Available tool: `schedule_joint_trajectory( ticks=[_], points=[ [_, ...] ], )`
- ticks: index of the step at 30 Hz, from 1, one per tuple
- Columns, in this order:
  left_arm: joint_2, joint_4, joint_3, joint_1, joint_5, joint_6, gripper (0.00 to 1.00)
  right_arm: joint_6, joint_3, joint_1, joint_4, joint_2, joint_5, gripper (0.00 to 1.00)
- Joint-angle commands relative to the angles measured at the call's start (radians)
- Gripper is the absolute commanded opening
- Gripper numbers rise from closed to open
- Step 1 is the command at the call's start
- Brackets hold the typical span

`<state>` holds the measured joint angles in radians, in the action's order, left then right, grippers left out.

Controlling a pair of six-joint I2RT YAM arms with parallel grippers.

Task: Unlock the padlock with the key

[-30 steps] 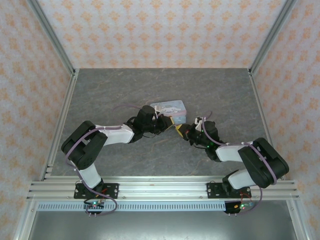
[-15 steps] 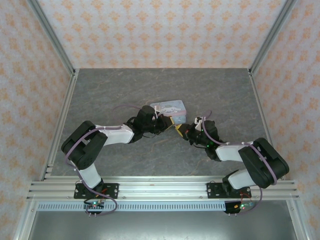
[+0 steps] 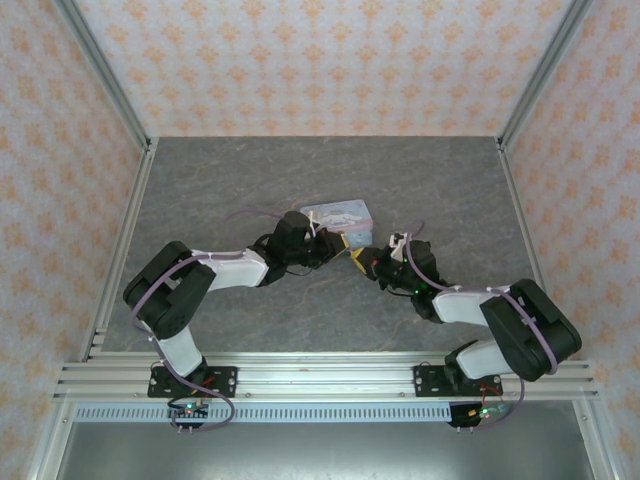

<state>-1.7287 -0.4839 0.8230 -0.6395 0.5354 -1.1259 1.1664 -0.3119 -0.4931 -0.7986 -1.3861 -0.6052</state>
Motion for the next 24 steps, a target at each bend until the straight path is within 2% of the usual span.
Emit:
schedule_joint_trajectory(
  ticks=[1,15,24],
  points=[
    [-0.02,-0.03,-0.002,-0.002,0.008,0.002,0.0,-0.025,-0.001,-0.006,-0.023,0.02,-0.004,0.0],
    [-0.014,-0.038,-0.013,-0.005,0.019,0.004,0.0,-0.016,-0.012,-0.007,-0.065,0.0,0.003,0.0],
    [-0.004,-0.099,-0.028,-0.008,0.039,-0.028,0.0,-0.004,-0.03,-0.005,-0.136,-0.038,0.003,0.0]
  ],
)
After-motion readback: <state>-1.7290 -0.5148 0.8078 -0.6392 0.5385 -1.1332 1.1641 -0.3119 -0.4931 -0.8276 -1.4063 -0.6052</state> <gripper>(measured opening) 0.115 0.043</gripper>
